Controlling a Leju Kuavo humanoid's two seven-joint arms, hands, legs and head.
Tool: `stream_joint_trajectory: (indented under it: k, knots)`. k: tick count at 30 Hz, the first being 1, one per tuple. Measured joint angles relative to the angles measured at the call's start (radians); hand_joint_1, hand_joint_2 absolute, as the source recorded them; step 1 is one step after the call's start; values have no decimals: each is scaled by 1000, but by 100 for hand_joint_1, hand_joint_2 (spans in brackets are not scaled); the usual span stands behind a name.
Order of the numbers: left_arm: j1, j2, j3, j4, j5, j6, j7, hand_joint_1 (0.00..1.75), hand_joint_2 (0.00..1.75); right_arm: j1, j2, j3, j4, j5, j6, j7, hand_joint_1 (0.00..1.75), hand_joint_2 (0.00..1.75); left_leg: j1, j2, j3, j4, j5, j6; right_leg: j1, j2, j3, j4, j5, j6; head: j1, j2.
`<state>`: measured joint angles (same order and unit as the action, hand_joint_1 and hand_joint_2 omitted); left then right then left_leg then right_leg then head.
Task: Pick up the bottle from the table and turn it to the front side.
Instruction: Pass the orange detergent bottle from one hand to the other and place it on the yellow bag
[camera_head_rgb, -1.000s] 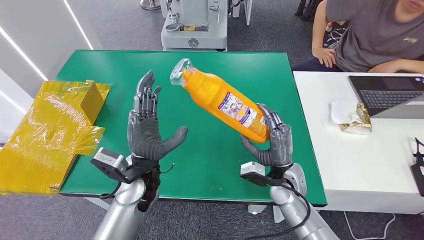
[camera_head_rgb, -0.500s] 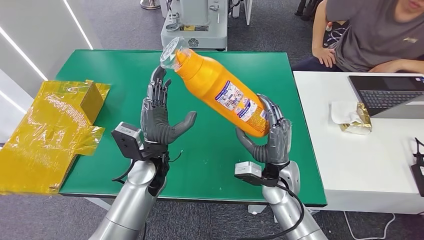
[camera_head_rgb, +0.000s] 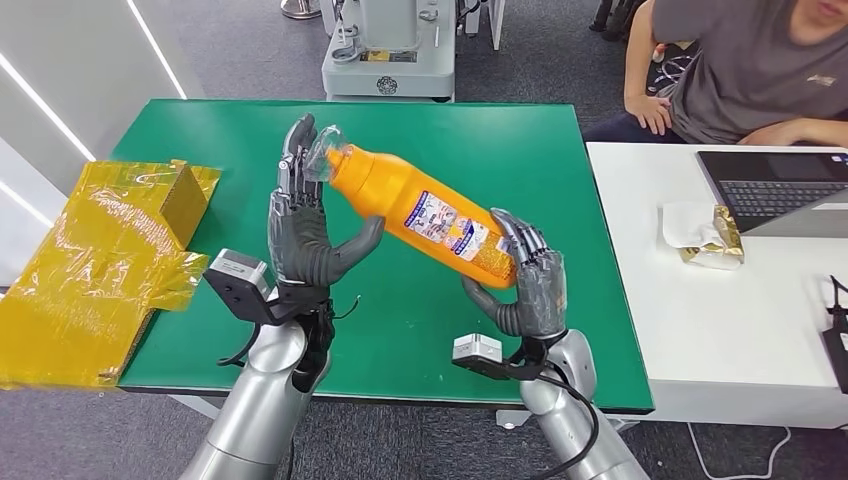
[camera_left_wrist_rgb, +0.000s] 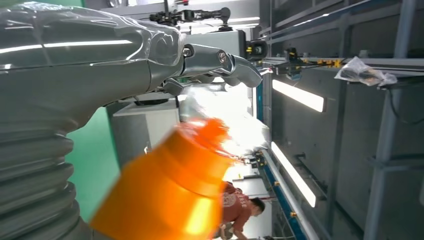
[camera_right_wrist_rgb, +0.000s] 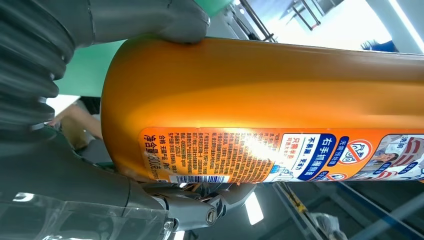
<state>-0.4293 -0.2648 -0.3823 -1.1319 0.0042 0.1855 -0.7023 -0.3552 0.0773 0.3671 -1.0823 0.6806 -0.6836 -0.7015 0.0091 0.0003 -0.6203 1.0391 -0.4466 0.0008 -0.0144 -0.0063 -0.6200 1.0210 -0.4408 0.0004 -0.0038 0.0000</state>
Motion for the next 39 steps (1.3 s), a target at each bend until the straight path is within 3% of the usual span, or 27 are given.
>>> stream_joint_trajectory:
  k: [17,30,39]
  knots:
    - [15,-2,-3,-36,-2,11,0,0,175,-11,3,-16,81,16,0,0,175,175,0,0,0,0,0,0,0,0,0,0,0,0,0,0]
    - [-14,-15,-3,29,-4,0,0,0,175,39,56,-104,-153,48,0,0,175,175,0,0,0,0,0,0,0,0,0,0,0,0,0,0]
    - [-14,-21,-3,42,5,-57,0,0,175,64,64,-106,-181,52,0,0,175,175,0,0,0,0,0,0,0,0,0,0,0,0,0,0]
